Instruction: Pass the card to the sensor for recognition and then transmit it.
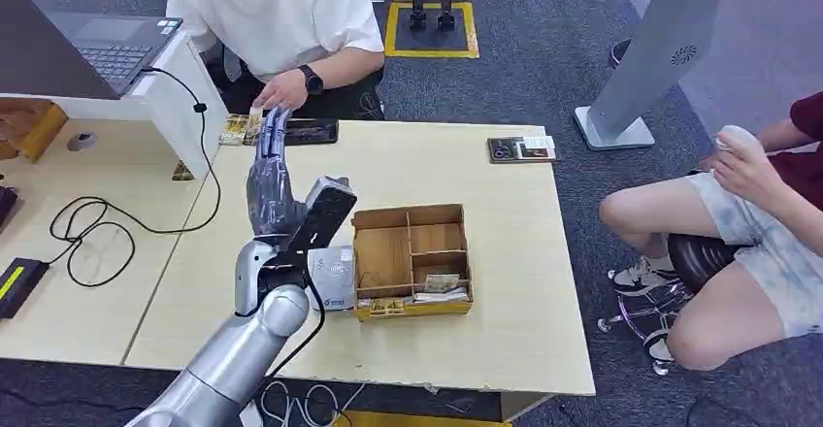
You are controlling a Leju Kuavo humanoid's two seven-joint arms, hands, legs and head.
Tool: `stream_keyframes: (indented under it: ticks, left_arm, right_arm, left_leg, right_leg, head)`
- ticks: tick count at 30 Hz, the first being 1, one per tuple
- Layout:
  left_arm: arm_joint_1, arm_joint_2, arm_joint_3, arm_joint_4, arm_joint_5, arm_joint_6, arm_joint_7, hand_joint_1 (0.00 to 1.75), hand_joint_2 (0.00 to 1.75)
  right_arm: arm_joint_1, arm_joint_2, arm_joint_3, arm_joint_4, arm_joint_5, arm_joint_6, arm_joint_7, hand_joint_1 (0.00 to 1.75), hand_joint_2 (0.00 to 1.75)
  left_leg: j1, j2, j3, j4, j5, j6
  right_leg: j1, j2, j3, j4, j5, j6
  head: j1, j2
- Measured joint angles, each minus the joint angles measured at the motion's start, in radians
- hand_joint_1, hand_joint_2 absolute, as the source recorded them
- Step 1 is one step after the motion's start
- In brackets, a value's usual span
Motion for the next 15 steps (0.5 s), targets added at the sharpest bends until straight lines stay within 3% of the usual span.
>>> stream_keyframes:
  ticks: [9, 15]
  left_arm:
    - [0.129, 0.105, -0.070, -0.164, 0.132, -0.023, -0.240, 0.00, 1.75]
    - [0.225, 0.174, -0.117, -0.226, 0.139, -0.034, -0.311, 0.00, 1.75]
  right_arm:
    - [0.012, -0.012, 0.006, -0.021, -0.029, -0.014, -0.018, 0.00, 1.75]
    - [0.021, -0.037, 0.008, -0.057, -0.042, -0.032, -0.021, 0.00, 1.75]
  left_leg:
    - [0.000, 0.000, 0.000, 0.000, 0.000, 0.000]
    - [0.000, 0.000, 0.000, 0.000, 0.000, 0.000]
  right_leg:
    - [0.000, 0.000, 0.000, 0.000, 0.000, 0.000]
    - [0.000, 0.000, 0.000, 0.000, -0.001, 0.000]
  head:
    - [0.000, 0.000]
    - [0.000, 0.000]
